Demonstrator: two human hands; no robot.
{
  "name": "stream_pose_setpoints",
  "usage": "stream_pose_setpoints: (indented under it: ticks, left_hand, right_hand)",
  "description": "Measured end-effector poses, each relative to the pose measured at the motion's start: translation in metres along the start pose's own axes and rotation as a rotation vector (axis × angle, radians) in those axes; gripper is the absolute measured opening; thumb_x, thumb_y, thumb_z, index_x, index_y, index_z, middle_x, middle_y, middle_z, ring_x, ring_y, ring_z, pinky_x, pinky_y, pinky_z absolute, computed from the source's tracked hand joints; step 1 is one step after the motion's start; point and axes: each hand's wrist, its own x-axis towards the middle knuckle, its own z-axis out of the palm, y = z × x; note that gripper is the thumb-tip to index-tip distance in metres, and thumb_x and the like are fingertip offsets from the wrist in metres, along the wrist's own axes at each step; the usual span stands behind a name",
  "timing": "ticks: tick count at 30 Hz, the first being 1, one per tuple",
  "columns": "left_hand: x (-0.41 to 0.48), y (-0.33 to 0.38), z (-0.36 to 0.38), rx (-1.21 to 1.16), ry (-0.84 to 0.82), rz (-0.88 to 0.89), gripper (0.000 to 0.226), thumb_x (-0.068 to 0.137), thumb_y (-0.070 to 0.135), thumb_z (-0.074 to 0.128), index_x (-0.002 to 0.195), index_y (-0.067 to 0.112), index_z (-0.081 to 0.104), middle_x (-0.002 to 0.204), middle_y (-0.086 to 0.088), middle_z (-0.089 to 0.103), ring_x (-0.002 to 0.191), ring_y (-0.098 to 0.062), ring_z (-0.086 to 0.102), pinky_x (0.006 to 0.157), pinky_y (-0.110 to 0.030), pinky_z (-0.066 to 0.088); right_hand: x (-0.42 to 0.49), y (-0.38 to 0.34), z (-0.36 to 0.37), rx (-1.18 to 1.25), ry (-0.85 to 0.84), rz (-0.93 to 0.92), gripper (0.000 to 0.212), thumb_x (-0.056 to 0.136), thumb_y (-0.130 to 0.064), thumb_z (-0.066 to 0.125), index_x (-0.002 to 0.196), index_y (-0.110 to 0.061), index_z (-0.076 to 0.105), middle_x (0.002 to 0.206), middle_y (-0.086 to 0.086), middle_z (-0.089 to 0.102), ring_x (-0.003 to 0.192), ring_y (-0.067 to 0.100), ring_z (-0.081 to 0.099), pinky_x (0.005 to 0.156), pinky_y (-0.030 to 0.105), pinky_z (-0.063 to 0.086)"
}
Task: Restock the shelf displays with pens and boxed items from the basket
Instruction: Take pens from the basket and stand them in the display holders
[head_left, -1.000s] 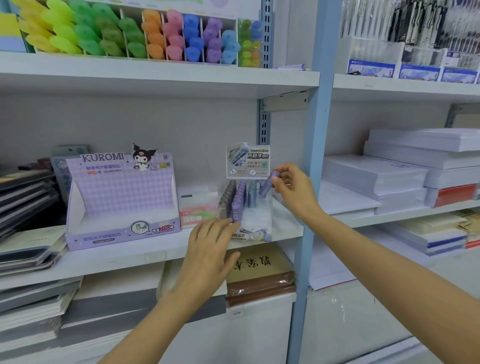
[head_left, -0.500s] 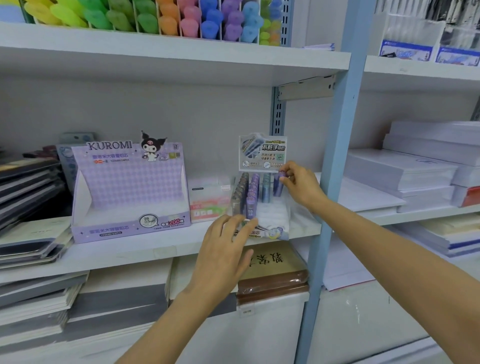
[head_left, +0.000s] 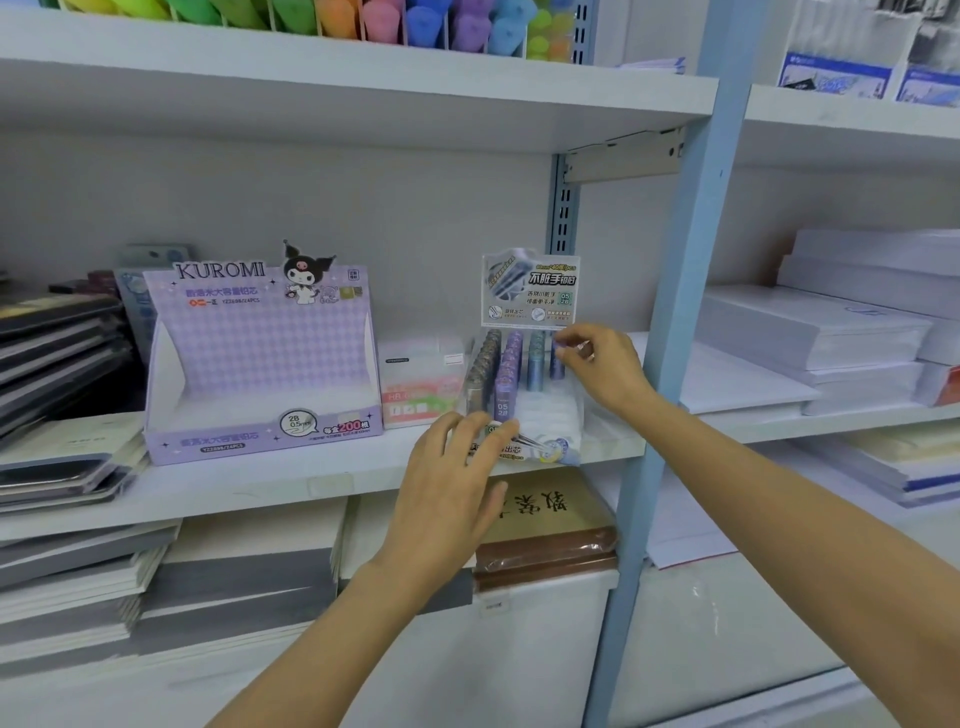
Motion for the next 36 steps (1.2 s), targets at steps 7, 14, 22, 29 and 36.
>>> stream_pose_setpoints:
  ticks: [7, 14, 22, 29, 36]
  left_hand:
    - [-0.026, 0.001, -0.003, -0.089, 0.106, -0.02, 0.061, 0.085, 0.009, 0.066, 0.142, 0.01, 0.045, 0.144, -0.013, 0.043, 0.133, -0.03, 0.039, 0.111, -0.044, 0.033]
    - [-0.163, -0.022, 0.043, -0.095, 0.013, -0.264, 0.035, 0.076, -0.007, 0.065, 0.108, 0.005, 0.059, 0.101, -0.01, 0.059, 0.092, -0.029, 0.053, 0.079, -0.032, 0.036]
    - [-0.38, -0.031, 0.109, -0.09, -0.763, -0.646, 0.052, 0.099, 0.019, 0.048, 0.148, 0.013, 0.032, 0.156, -0.003, 0.03, 0.142, -0.016, 0.031, 0.115, -0.029, 0.022]
    - [-0.448, -0.025, 0.123, -0.098, -0.863, -0.723, 0.062, 0.088, 0.021, 0.07, 0.143, 0.006, 0.044, 0.153, -0.005, 0.036, 0.132, -0.02, 0.049, 0.104, -0.031, 0.044]
    - [-0.471, -0.024, 0.135, -0.147, -0.753, -0.722, 0.064, 0.073, 0.008, 0.081, 0.132, 0.004, 0.057, 0.145, -0.009, 0.049, 0.118, -0.023, 0.061, 0.094, -0.039, 0.051]
  right_hand:
    - [-0.082, -0.049, -0.008, 0.256, 0.146, -0.37, 0.013, 0.092, -0.011, 0.063, 0.105, -0.012, 0.067, 0.099, -0.006, 0.061, 0.088, 0.007, 0.055, 0.078, 0.025, 0.046]
    - [-0.208, -0.06, 0.073, 0.546, -0.566, -0.442, 0.008, 0.09, -0.014, 0.066, 0.092, -0.009, 0.072, 0.085, -0.008, 0.067, 0.073, 0.009, 0.061, 0.067, 0.025, 0.05]
    - [-0.349, 0.038, 0.222, 0.314, -1.171, -0.055, 0.017, 0.092, -0.029, 0.063, 0.102, -0.018, 0.071, 0.096, -0.008, 0.07, 0.084, 0.003, 0.062, 0.076, 0.017, 0.048]
    - [-0.433, 0.074, 0.29, 0.079, -1.324, 0.099, 0.031, 0.091, -0.037, 0.063, 0.114, -0.016, 0.062, 0.108, 0.0, 0.068, 0.088, 0.01, 0.06, 0.068, 0.014, 0.045]
    - [-0.471, 0.069, 0.314, -0.089, -1.269, 0.206, 0.049, 0.081, -0.055, 0.068, 0.114, -0.021, 0.057, 0.1, -0.001, 0.066, 0.089, 0.018, 0.062, 0.067, 0.028, 0.043]
